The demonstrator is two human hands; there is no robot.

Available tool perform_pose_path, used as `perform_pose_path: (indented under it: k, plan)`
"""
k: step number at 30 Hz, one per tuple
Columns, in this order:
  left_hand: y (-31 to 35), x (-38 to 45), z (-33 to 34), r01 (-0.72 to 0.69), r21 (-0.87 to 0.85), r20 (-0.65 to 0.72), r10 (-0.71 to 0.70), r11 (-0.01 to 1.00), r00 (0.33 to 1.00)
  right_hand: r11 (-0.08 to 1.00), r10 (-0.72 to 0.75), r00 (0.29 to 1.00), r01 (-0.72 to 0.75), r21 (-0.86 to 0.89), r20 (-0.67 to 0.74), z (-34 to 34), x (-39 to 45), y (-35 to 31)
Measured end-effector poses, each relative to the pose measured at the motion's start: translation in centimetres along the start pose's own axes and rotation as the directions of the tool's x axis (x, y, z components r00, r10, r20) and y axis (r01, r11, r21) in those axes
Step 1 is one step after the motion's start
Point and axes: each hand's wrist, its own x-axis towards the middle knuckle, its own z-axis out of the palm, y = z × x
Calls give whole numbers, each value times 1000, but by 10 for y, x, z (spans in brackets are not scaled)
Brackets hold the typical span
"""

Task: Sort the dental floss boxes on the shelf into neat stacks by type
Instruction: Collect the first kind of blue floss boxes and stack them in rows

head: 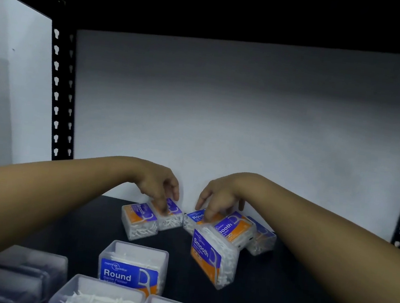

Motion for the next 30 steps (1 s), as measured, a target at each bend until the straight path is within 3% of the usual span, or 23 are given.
perform_pose_path:
  k: [6,10,15,18,21,30]
  plan:
    - [15,2,4,-12,91,47,8,996,999,999,-38,998,37,16,55,-3,4,-4]
    - [23,3,7,-36,96,-24,39,995,999,998,-8,1000,6,59,29,-6,0,4]
    - [38,5,13,-98,14,-136,99,995,986,996,69,991,-62,63,-115,-16,-17,25]
    - [52,9,18,-103,-2,-162,101,995,982,991,136,985,-134,26,-107,-17,-26,37]
    - [65,14,21,-89,21,-139,91,996,986,987,159,985,-156,47,-70,-18,-39,46]
    - [85,27,23,21,103,-116,-9,994,993,954,300,929,-290,81,-215,-12,-83,97]
